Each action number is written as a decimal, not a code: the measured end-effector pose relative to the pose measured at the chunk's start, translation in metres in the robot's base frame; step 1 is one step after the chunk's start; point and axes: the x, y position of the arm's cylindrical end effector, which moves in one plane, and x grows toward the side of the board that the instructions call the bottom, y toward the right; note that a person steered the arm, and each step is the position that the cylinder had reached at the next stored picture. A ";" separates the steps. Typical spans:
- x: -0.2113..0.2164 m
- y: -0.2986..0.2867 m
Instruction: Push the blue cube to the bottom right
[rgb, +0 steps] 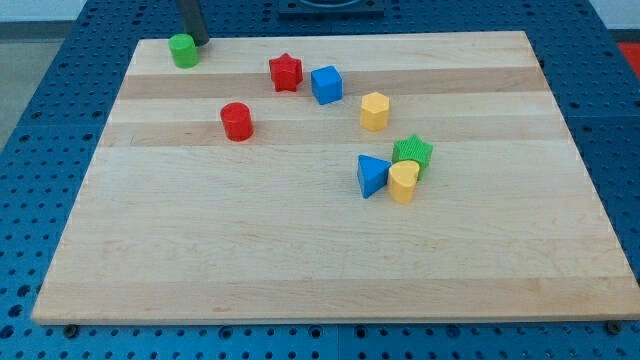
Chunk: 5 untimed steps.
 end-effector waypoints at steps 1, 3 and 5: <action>0.007 -0.001; 0.011 -0.002; 0.013 -0.001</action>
